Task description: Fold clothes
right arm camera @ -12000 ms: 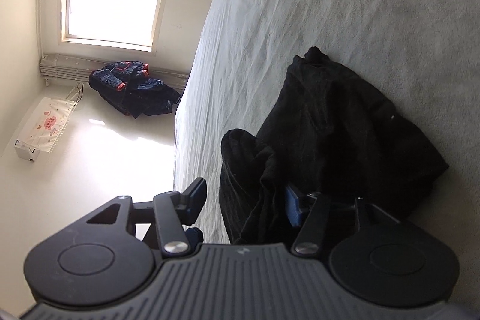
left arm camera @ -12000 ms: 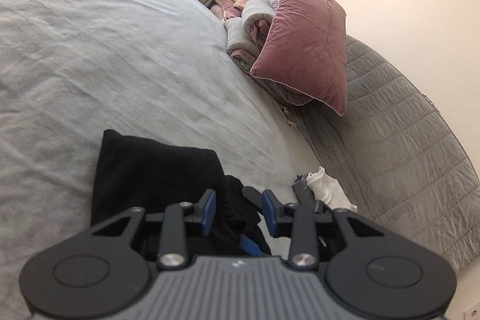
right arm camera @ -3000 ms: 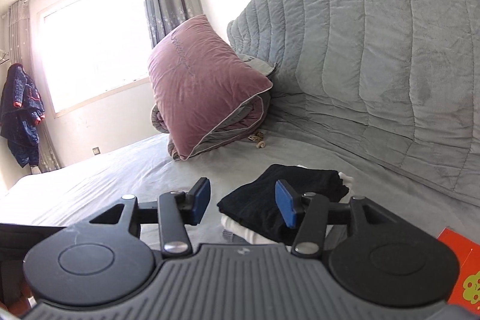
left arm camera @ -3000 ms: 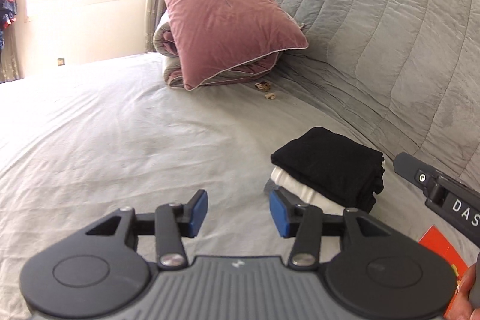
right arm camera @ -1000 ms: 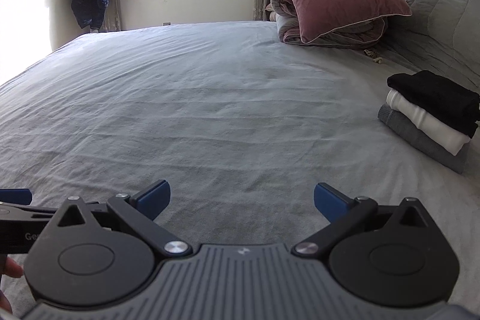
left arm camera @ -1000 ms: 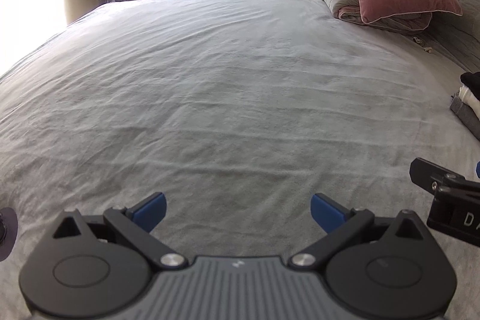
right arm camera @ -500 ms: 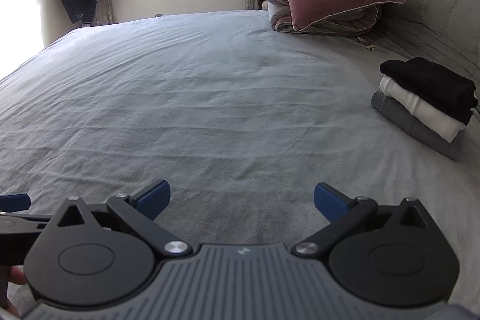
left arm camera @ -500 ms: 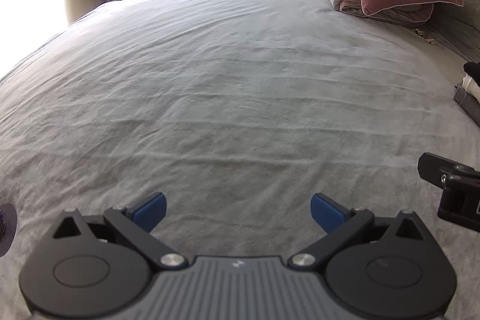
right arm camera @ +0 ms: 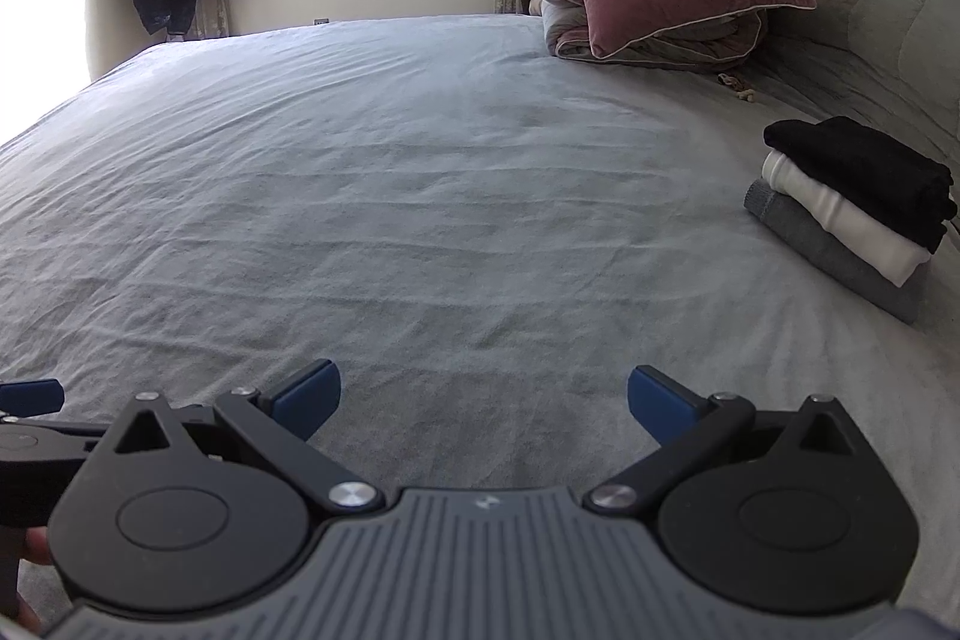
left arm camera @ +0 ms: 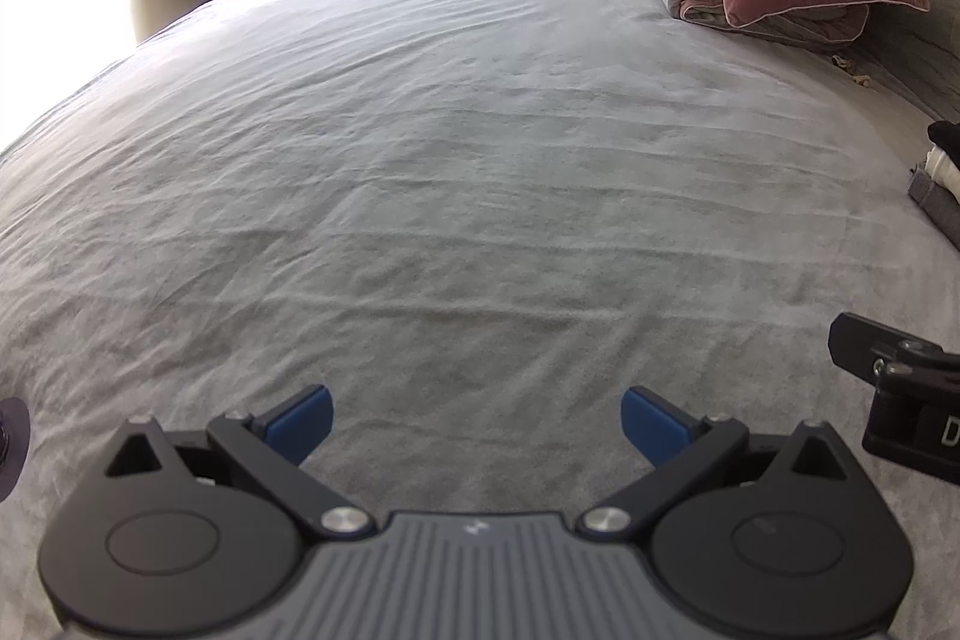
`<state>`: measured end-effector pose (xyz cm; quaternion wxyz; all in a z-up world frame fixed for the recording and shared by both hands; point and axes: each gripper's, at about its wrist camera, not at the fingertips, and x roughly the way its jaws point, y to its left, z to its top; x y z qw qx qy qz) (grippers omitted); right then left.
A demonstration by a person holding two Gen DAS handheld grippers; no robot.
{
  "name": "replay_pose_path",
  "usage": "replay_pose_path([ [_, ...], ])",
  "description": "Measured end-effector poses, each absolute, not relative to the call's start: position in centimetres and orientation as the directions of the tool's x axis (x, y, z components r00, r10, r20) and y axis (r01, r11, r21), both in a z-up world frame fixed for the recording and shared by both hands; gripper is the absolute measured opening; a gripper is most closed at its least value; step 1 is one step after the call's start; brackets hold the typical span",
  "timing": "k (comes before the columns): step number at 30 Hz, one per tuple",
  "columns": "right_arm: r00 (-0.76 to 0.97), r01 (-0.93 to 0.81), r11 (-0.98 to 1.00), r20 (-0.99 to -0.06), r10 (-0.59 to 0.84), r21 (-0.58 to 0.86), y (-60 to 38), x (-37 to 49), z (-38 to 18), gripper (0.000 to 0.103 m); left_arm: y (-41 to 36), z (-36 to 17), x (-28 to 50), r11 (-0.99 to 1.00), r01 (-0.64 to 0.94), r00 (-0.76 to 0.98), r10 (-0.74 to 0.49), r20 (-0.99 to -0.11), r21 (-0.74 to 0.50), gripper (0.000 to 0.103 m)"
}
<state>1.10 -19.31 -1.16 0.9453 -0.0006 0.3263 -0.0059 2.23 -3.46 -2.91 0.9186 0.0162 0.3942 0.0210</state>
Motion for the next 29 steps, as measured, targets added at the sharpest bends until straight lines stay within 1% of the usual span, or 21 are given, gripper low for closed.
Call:
replay_pose_path([
  [7, 0.777, -0.002, 1.0, -0.63, 0.005, 0.006, -19.2, 1.2, -1.8, 0.103, -3.4, -3.3, 2.2, 0.998, -0.041, 0.695, 0.061, -0.716, 0.045, 0.102],
  [12, 0.777, -0.013, 1.0, -0.629, 0.011, 0.001, -19.1, 1.1, -2.9, 0.103, -3.9, -4.7, 2.2, 0.996, -0.045, 0.707, 0.082, -0.703, 0.071, 0.102],
  [16, 0.755, 0.002, 0.999, -0.655, 0.027, 0.044, -19.6, 1.4, -4.2, 0.103, -4.0, -6.0, 2.5, 0.997, -0.046, 0.697, 0.08, -0.712, 0.067, 0.102],
  [18, 0.749, 0.012, 0.998, -0.662, 0.033, 0.064, -19.8, 1.5, -4.9, 0.103, -4.0, -6.4, 2.4, 0.997, -0.047, 0.709, 0.08, -0.7, 0.066, 0.102],
  [21, 0.748, 0.023, 0.998, -0.663, 0.016, 0.051, -19.9, 1.4, -5.9, 0.103, -4.1, -6.9, 2.0, 0.996, -0.046, 0.739, 0.082, -0.669, 0.071, 0.103],
  [29, 0.801, 0.028, 0.999, -0.598, -0.002, 0.034, -20.3, 0.5, -7.4, 0.103, -4.3, -7.6, 1.4, 0.995, -0.05, 0.78, 0.091, -0.62, 0.083, 0.103],
])
